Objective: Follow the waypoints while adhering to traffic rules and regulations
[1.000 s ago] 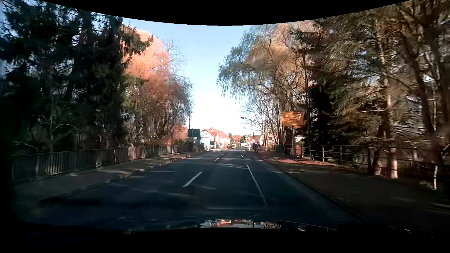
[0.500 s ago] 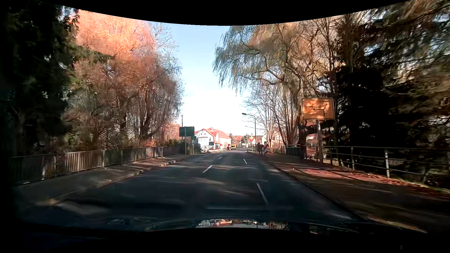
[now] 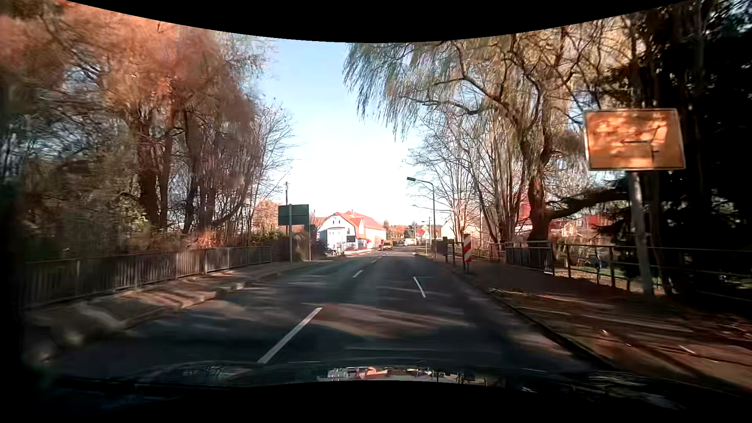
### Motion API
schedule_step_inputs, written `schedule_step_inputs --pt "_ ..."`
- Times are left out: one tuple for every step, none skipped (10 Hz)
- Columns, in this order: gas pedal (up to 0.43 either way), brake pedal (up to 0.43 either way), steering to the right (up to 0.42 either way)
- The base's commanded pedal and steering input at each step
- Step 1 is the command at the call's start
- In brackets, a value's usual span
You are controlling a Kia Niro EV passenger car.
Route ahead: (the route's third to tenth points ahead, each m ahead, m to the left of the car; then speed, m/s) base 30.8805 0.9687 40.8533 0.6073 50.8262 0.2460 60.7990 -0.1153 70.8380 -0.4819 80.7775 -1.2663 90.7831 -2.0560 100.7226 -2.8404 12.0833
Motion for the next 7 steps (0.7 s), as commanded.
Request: schedule_step_inputs --pt "0.130 0.000 0.001" --pt "0.130 0.000 0.002" --pt "0.130 0.000 0.002" --pt "0.130 0.000 0.002" --pt "0.130 0.000 0.002" --pt "0.130 0.000 0.002" --pt "0.130 0.000 0.002"
